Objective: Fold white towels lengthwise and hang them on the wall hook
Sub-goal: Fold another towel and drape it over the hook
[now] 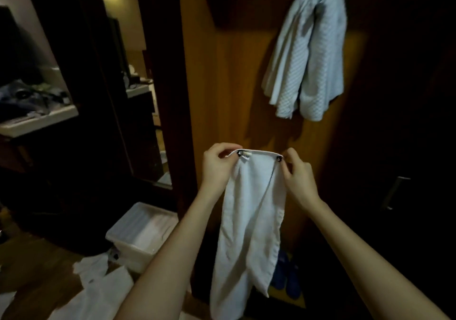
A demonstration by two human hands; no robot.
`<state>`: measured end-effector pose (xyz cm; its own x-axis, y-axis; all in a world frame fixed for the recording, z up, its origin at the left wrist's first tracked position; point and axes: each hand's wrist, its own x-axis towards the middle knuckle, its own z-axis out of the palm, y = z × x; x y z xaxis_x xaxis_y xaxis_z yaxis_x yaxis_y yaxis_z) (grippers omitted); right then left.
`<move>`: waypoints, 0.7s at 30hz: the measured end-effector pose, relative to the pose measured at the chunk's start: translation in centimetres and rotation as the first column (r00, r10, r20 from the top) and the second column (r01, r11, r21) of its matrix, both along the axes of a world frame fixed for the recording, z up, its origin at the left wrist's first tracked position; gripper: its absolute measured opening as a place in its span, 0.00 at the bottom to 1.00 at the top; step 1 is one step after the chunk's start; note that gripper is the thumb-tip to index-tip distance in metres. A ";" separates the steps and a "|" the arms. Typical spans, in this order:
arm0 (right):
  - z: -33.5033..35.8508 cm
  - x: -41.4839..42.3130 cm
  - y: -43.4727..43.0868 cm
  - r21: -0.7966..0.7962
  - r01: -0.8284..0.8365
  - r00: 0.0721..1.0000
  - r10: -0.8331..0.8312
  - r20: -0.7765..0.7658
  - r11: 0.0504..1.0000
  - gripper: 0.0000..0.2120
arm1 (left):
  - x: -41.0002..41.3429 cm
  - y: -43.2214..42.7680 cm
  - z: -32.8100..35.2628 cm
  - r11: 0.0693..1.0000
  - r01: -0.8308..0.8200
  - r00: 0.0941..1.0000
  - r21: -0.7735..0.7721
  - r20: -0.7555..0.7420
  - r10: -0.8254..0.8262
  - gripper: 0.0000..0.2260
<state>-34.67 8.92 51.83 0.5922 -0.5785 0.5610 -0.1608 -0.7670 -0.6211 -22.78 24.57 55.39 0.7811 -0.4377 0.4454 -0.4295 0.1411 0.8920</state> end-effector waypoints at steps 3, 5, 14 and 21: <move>1.1 -0.9 -2.6 0.005 0.067 0.998 -0.067 -0.006 0.998 0.06 | -1.6 -4.1 3.8 0.999 0.011 0.990 -0.049 0.141 -0.004 0.07; 1.3 -1.6 -4.2 0.024 0.084 0.997 -0.084 -0.003 0.996 0.06 | -2.2 -6.6 5.9 0.995 0.027 0.987 -0.097 0.162 -0.011 0.07; -2.0 -4.2 -11.1 0.285 -0.020 0.993 0.053 -0.107 0.958 0.05 | -1.6 -11.8 11.0 0.946 0.102 0.976 -0.307 0.217 -0.035 0.04; -3.1 -3.9 -14.4 0.272 0.181 0.983 -0.174 -0.052 0.945 0.05 | 3.3 -13.6 10.1 0.917 -0.024 0.993 -0.398 0.100 0.069 0.09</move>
<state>-38.60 -5.52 48.74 0.4784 -0.8047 0.3515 -0.2981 -0.5253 -0.7970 -19.49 10.94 65.51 0.7326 -0.1722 0.6585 -0.5361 0.4501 0.7142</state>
